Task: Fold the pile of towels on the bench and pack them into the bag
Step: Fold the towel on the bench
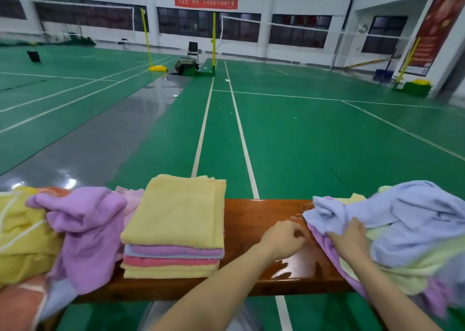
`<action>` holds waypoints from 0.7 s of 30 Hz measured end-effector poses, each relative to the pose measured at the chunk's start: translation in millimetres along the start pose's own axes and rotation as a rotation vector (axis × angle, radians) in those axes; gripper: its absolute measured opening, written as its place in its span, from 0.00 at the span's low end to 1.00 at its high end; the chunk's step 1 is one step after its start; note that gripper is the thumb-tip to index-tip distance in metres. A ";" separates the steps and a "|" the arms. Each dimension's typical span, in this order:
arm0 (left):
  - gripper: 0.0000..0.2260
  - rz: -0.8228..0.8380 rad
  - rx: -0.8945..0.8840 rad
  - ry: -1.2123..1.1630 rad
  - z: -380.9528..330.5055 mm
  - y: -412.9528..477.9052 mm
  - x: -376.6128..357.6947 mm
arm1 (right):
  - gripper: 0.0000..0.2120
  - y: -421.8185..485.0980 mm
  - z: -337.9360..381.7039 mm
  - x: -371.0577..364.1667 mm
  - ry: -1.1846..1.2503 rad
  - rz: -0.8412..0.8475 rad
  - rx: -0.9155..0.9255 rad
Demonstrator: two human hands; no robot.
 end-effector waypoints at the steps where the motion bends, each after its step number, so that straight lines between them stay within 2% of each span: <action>1: 0.14 0.000 -0.001 0.001 3.1 -0.1 1.2 | 0.16 2.3 -3.6 -4.2 -0.003 -0.013 0.008; 4: 0.14 0.006 -0.023 0.032 12.6 0.1 7.3 | 0.06 3.1 -3.0 -2.4 0.018 -0.010 -0.009; 5: 0.14 0.010 -0.028 0.033 15.3 -1.2 10.2 | 0.05 3.4 -1.5 -1.7 0.030 0.005 -0.004; 7: 0.14 0.006 -0.041 0.017 20.5 -3.2 15.2 | 0.14 3.1 2.3 -4.8 0.053 0.049 0.010; 9: 0.15 -0.011 -0.073 -0.004 21.7 -5.6 23.1 | 0.11 -3.1 16.1 -6.0 0.126 0.098 0.044; 11: 0.20 -0.043 -0.114 -0.016 21.8 -4.8 32.7 | 0.07 -10.4 40.3 -2.4 0.207 0.085 0.132; 15: 0.39 -0.180 -0.175 -0.068 23.5 3.2 58.9 | 0.06 -19.3 97.6 9.6 0.392 0.000 0.330; 17: 0.42 -0.268 -0.196 -0.111 19.2 5.2 74.7 | 0.04 -28.9 127.4 15.6 0.532 0.040 0.386; 19: 0.39 -0.367 -0.205 -0.142 12.5 2.2 94.0 | 0.03 -44.5 158.1 23.9 0.660 0.086 0.461; 21: 0.24 -0.480 -0.189 -0.182 9.7 -5.4 118.4 | 0.04 -59.0 182.1 32.5 0.761 0.101 0.532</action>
Point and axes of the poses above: each hand's wrist, its own y-axis towards the middle knuckle, its own x-axis out of the back of the hand, z = x × y, the point moved 5 cm from there along y, towards the middle knuckle, and after that the axes turned 4 degrees about -z, right-handed, at the moved point
